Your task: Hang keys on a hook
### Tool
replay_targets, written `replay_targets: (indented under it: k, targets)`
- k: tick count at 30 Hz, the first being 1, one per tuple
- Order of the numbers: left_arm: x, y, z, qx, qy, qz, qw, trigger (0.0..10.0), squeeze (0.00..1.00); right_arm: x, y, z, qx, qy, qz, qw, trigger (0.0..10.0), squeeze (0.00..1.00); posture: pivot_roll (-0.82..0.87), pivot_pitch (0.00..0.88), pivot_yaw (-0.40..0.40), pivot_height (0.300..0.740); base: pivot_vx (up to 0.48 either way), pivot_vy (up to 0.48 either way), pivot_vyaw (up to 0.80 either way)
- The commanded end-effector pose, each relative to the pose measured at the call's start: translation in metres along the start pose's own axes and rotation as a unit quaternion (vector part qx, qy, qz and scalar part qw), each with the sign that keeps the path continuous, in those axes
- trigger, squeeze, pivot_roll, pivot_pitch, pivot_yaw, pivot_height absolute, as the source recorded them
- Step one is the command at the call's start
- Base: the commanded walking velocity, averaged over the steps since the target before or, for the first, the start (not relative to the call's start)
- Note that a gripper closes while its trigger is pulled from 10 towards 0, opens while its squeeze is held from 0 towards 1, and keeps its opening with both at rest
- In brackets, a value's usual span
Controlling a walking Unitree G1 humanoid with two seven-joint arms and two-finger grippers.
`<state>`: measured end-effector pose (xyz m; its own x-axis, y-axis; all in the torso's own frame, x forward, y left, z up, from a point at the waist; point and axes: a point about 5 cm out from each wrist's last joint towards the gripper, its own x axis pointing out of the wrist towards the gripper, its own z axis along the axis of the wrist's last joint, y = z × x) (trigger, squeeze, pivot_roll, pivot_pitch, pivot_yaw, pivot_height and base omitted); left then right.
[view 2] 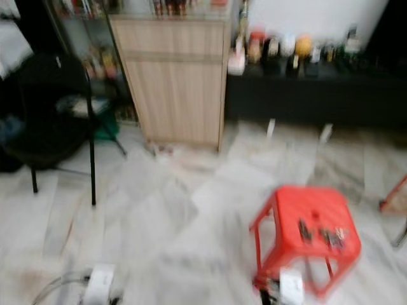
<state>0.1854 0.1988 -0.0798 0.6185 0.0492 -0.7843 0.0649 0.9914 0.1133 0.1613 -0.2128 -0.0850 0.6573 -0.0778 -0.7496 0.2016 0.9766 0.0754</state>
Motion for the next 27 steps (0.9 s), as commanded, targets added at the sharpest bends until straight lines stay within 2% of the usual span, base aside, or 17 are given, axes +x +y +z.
replay_targets:
  k: [1,7,27]
  targets:
    - [-0.0014,0.0081,-0.0034,0.004,0.005,0.008,1.000,10.0,0.00,-0.0002,0.0051,-0.0031,0.005,0.003,0.005,1.000,10.0,0.00,0.01,0.000,-0.020,0.740,0.000,0.000,0.00]
    - [-0.0014,0.0077,-0.0034,0.003,0.005,0.007,1.000,10.0,0.00,0.0000,0.0041,-0.0025,-0.007,0.003,0.000,1.000,10.0,0.00,0.01,0.000,-0.021,0.740,0.000,0.000,0.00]
    - [-0.0013,0.0075,-0.0033,0.003,0.005,0.007,1.000,10.0,0.00,-0.0001,0.0042,-0.0034,0.003,0.006,-0.003,1.000,10.0,0.00,0.01,0.000,-0.021,0.740,0.000,0.000,0.00]
